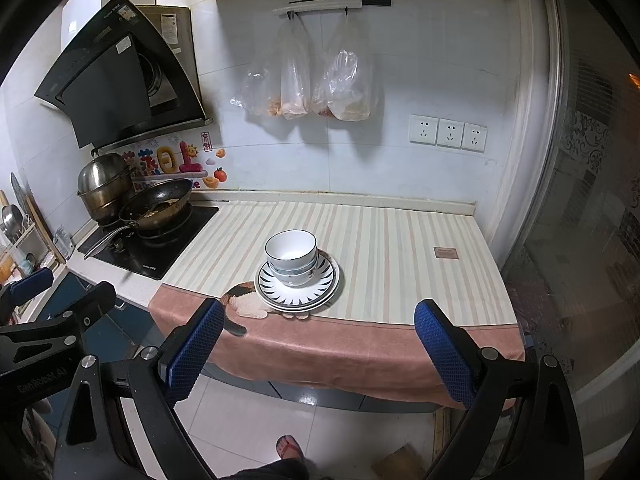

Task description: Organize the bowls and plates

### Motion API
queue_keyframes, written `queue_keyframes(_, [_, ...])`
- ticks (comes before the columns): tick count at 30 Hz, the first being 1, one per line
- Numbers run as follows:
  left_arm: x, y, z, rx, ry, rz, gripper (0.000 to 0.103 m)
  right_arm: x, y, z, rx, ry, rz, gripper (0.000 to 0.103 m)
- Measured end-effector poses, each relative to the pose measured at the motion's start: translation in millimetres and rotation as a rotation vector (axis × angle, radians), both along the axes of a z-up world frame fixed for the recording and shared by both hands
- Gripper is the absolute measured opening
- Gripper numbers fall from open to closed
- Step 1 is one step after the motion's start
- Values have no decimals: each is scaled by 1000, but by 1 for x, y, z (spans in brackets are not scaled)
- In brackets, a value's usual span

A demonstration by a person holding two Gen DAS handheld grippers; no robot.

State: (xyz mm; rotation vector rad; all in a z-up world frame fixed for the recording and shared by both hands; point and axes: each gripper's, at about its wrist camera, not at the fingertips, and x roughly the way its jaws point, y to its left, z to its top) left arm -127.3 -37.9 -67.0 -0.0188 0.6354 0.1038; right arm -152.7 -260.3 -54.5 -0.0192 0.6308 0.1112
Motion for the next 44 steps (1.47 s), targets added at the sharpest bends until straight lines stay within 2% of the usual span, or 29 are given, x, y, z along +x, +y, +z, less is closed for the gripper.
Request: queue_keyframes(44, [1,3,-8,9,-1,27,103,16,-2,-6,-7,10,3,98])
